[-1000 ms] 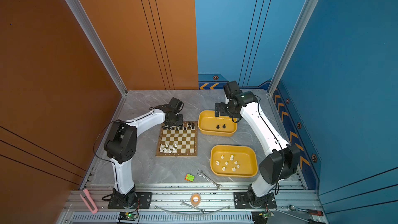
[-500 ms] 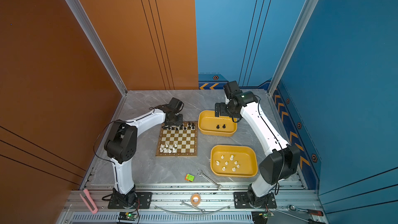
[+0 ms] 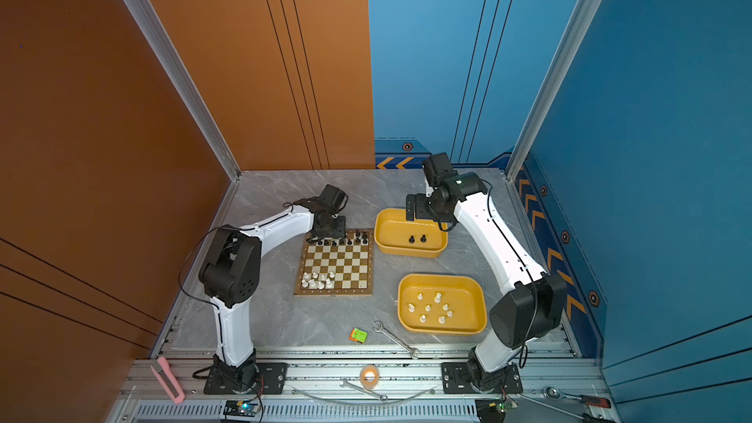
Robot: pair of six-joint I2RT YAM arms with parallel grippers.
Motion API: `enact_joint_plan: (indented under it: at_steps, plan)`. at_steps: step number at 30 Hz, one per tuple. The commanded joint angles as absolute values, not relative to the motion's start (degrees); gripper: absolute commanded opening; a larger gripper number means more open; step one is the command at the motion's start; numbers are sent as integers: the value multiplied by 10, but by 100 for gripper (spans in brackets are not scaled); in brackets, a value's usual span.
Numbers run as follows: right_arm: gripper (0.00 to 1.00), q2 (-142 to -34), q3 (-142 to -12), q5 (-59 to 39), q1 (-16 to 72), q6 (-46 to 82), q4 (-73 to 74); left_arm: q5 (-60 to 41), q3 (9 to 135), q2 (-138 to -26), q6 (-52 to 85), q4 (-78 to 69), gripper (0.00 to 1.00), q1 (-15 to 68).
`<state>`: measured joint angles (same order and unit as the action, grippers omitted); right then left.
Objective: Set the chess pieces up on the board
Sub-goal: 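Lower the black piece beside the tall piece and open the left gripper, then raise the left gripper and move it back over the black-piece tray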
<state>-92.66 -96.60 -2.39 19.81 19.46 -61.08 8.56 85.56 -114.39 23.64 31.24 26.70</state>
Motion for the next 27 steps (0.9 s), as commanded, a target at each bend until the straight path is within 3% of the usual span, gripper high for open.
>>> enact_joint_plan:
  at_steps: [1, 14, 27]
  plan:
    - [100, -937, -983, -20, 194, 187, -632, 96, 881, -1136, 231, 334, 49, 268]
    - [100, -936, -993, -18, 193, 183, -627, 166, 897, -1099, 214, 402, 50, 254]
    - [100, -903, -974, -20, 178, 177, -620, 206, 1079, -1103, 184, 476, 52, 312]
